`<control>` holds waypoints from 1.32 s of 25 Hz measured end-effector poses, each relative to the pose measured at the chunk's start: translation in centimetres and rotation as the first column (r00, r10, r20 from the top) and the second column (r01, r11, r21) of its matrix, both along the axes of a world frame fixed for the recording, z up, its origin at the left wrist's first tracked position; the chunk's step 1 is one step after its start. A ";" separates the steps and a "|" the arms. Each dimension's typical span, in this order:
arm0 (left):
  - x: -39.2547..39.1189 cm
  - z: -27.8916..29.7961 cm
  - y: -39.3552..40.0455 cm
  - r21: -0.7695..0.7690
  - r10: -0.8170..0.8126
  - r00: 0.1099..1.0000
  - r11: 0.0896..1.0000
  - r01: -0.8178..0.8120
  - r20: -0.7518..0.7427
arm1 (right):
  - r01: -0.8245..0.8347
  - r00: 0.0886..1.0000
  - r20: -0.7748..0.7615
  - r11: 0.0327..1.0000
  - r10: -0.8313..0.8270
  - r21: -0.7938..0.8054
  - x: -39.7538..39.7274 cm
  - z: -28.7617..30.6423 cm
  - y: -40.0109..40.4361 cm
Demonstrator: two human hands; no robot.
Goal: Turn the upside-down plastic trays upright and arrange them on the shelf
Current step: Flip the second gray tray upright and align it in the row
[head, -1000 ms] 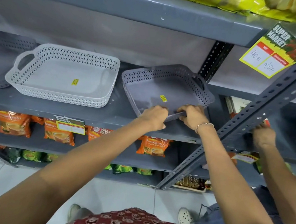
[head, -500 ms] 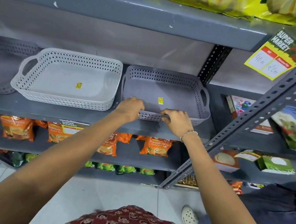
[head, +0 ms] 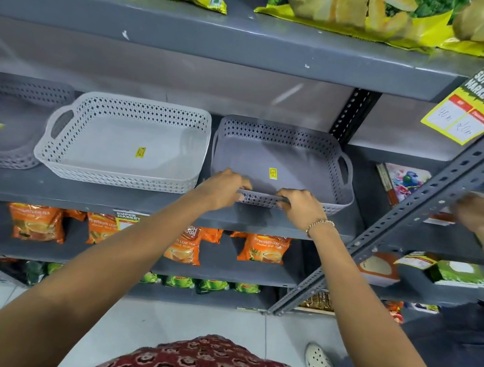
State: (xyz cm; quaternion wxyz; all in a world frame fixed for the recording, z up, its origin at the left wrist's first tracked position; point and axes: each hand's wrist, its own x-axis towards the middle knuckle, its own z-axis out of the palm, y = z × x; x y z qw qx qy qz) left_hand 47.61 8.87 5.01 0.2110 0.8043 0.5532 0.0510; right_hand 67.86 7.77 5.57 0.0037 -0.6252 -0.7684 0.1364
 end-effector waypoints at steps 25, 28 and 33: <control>-10.5 -0.5 -0.8 0.064 0.161 0.935 0.987 -0.149 -0.315 | -0.041 0.978 0.208 0.998 0.030 0.049 -0.2 -0.7 1.0; -10.4 -0.5 -0.8 0.065 0.166 0.939 0.986 -0.154 -0.301 | -0.045 0.976 0.215 0.998 0.034 0.048 -0.1 -0.8 0.9; -10.4 -0.7 -1.0 0.070 0.163 0.937 0.986 -0.148 -0.310 | -0.043 0.979 0.202 0.998 0.034 0.039 0.1 -0.8 0.7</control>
